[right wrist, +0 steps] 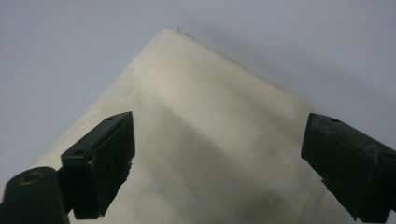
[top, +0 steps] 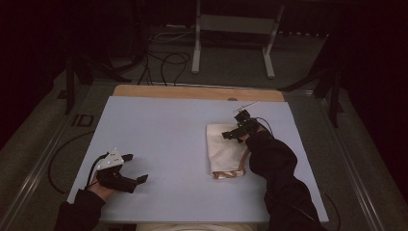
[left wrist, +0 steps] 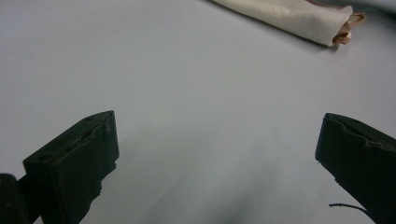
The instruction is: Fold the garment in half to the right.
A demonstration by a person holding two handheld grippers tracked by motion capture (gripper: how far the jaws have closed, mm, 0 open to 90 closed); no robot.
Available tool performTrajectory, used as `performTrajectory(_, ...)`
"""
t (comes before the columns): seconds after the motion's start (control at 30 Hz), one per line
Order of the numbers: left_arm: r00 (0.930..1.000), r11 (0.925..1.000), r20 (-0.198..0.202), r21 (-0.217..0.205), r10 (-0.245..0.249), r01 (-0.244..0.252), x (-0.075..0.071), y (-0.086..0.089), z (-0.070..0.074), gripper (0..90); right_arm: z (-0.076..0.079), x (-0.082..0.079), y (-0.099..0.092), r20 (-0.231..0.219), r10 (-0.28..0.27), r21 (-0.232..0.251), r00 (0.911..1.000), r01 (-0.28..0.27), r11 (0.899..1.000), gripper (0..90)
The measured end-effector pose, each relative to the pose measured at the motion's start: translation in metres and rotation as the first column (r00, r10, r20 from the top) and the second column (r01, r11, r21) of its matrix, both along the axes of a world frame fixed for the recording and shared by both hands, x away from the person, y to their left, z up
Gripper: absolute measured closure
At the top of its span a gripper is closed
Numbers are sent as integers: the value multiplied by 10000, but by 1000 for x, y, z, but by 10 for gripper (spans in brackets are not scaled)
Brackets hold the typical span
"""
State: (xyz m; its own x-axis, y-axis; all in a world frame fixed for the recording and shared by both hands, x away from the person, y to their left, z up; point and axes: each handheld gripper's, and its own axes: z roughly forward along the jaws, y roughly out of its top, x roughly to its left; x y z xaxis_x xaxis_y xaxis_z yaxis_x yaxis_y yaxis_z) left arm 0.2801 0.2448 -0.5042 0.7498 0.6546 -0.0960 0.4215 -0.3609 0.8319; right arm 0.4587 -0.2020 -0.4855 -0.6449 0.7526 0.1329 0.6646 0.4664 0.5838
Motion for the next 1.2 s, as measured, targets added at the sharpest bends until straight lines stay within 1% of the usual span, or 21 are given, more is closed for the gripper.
performTrajectory(0.17, 10000, 10000, -28, 39, -15, 15, 0, 0, 0, 3, 4, 0, 4, 77, 56, 20, 10000, -56, 10000, 99)
performTrajectory(0.2, 10000, 10000, -45, 40, -13, 13, 0, -1, 0, 3, 7, 0, 5, 86, 181, 58, 9998, -181, 9998, 99)
performTrajectory(0.23, 10000, 10000, -45, 40, -13, 13, 0, -1, 0, 3, 7, 0, 5, 86, 181, 58, 9998, -181, 9998, 99)
performTrajectory(0.33, 10000, 10000, -41, 36, -21, 21, 0, 0, -1, 3, 12, -2, 8, 291, 381, 1, 9988, -382, 9993, 99)
performTrajectory(0.5, 10000, 10000, -30, 45, -34, 34, 0, -1, 0, 3, 18, -5, 7, 434, 531, 42, 9976, -534, 9986, 99)
performTrajectory(0.53, 10000, 10000, -47, 68, -47, 47, 0, -1, -1, 3, 22, -9, 7, 543, 646, 20, 9964, -648, 9979, 99)
performTrajectory(0.57, 10000, 10000, -47, 68, -47, 47, 0, -1, -1, 3, 22, -9, 7, 543, 646, 20, 9964, -648, 9979, 99)
performTrajectory(0.6, 10000, 10000, -60, 55, -23, 24, 0, -1, -1, 3, 27, -12, 6, 709, 785, 35, 9944, -789, 9969, 99)
performTrajectory(0.63, 10000, 10000, -60, 55, -23, 24, 0, -1, -1, 3, 27, -12, 6, 709, 785, 35, 9944, -789, 9969, 99)
performTrajectory(0.67, 10000, 10000, -4, 56, -41, 41, 0, -1, 0, 3, 32, -17, 5, 921, 925, 105, 9914, -939, 9955, 99)
performTrajectory(0.7, 10000, 10000, -4, 56, -41, 41, 0, -1, 0, 3, 32, -17, 5, 921, 925, 105, 9914, -939, 9955, 99)
performTrajectory(0.73, 10000, 10000, -8, 51, -37, 37, 0, -1, 0, 3, 36, -21, 5, 1120, 1064, 98, 9880, -1082, 9941, 99)
performTrajectory(0.83, 10000, 10000, 4, 41, 16, -16, 0, 0, 0, 3, 40, -26, 3, 1252, 1122, 151, 9858, -1150, 9933, 99)
performTrajectory(0.87, 10000, 10000, 28, 10, 40, -40, 0, 0, 1, 3, 42, -30, 1, 1339, 1269, 286, 9828, -1318, 9909, 99)
performTrajectory(0.9, 10000, 10000, 28, 10, 40, -40, 0, 0, 1, 3, 42, -30, 1, 1339, 1269, 286, 9828, -1318, 9909, 99)
performTrajectory(0.93, 10000, 10000, 57, -22, 26, -26, 0, 0, 2, 3, 43, -34, -1, 1434, 1396, 296, 9798, -1452, 9890, 99)
performTrajectory(1.03, 10000, 10000, 46, 8, 23, -23, 0, 0, 1, 3, 44, -39, -4, 1508, 1417, 308, 9784, -1479, 9885, 99)
performTrajectory(1.1, 10000, 10000, 52, 73, 57, -57, 0, 0, 1, 3, 45, -43, -7, 1640, 1360, 363, 9770, -1437, 9890, 99)
performTrajectory(1.13, 9998, 9998, 125, 167, 145, -147, -1, 0, 2, 3, 46, -47, -11, 1678, 1292, 419, 9773, -1380, 9896, 99)
performTrajectory(1.17, 9998, 9998, 125, 167, 145, -147, -1, 0, 2, 3, 46, -47, -11, 1678, 1292, 419, 9773, -1380, 9896, 99)
performTrajectory(1.2, 9998, 9999, 123, 78, 152, -153, -1, 1, 2, 3, 46, -51, -15, 1747, 1287, 358, 9762, -1369, 9899, 99)
